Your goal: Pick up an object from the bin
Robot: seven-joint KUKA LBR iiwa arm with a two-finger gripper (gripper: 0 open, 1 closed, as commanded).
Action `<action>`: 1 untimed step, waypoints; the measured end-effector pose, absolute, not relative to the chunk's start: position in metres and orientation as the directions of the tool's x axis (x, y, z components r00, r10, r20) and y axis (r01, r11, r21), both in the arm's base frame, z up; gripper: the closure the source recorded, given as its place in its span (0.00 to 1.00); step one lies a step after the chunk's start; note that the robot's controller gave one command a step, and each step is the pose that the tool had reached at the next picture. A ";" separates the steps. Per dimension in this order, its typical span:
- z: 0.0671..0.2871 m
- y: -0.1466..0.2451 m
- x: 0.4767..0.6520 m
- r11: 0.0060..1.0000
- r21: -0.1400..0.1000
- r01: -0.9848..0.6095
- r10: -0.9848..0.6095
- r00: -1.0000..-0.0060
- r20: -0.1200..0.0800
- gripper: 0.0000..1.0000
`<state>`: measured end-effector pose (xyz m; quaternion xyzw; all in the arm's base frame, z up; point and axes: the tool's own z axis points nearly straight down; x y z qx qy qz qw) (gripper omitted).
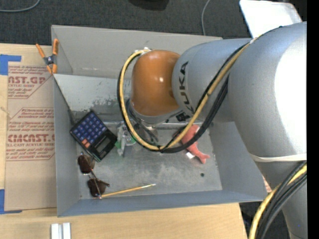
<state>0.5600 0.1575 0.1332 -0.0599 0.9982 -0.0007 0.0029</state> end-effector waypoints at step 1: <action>0.138 0.186 0.555 0.985 -0.001 -0.174 -0.174 -0.985 -0.005 1.00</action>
Offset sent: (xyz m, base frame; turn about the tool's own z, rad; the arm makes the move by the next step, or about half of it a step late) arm -0.0033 0.0237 0.0178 -0.0915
